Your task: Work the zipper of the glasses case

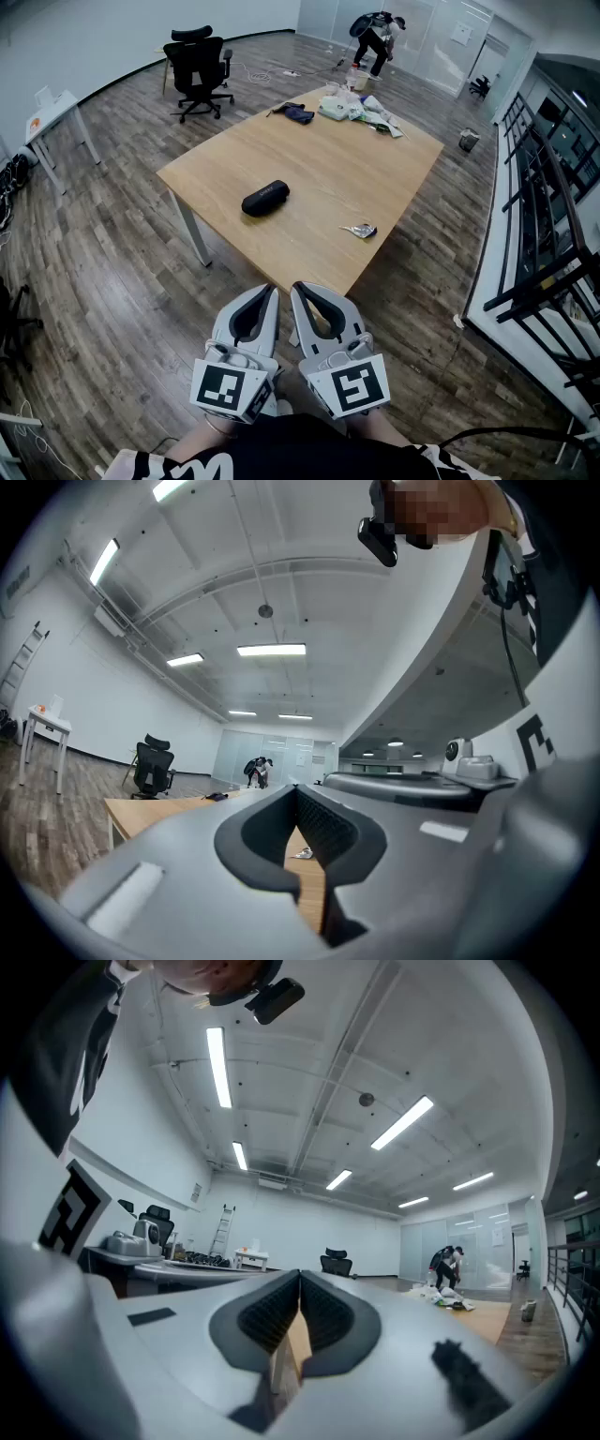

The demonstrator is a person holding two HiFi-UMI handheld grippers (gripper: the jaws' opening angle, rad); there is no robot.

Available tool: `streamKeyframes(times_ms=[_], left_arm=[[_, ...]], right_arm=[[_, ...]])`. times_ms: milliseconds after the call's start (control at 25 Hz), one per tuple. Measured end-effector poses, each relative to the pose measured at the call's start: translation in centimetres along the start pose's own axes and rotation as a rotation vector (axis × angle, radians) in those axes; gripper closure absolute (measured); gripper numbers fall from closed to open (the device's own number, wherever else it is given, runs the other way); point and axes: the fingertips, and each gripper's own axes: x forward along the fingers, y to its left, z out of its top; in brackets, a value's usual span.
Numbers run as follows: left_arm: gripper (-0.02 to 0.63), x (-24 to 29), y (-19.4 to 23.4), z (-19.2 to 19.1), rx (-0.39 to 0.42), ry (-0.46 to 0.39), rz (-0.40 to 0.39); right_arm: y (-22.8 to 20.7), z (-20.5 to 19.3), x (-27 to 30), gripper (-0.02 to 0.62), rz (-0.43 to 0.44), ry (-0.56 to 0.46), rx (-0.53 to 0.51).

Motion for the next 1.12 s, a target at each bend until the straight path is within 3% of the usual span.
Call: streamKeyframes(times_ms=[320,640,840,960,1080,1120], left_arm=[[0.604,6.1,6.8,0.3,0.024,-0.061,0.025],[0.604,17.4,16.3,2.5,0.036,-0.036,-0.066],[0.604,22.4,20.8,2.9,0.033,-0.012,-0.090],[0.604,24.4,22.5,1.8,0.044,0.027,-0.099],[0.597,26.9,23.7,-1.5,0.052,0.130,-0.204],[0.537,27.7,24.0,-2.9,0.029,0.193,-0.245]], right_arm=[[-3.4,-2.0,7.0,0.588,-0.014,0.002,-0.013],[-9.4,-2.2,21.5,0.588,-0.073,-0.021,-0.044],[-12.0,-2.9,27.3,0.588,-0.114,0.012,-0.076],[-13.4,-4.4,28.4,0.588,-0.125,0.060,-0.061],[-14.9,-5.3,28.4,0.588,-0.137,0.081,-0.047],[-15.4,-5.5,28.4,0.588,-0.140,0.085,-0.046]])
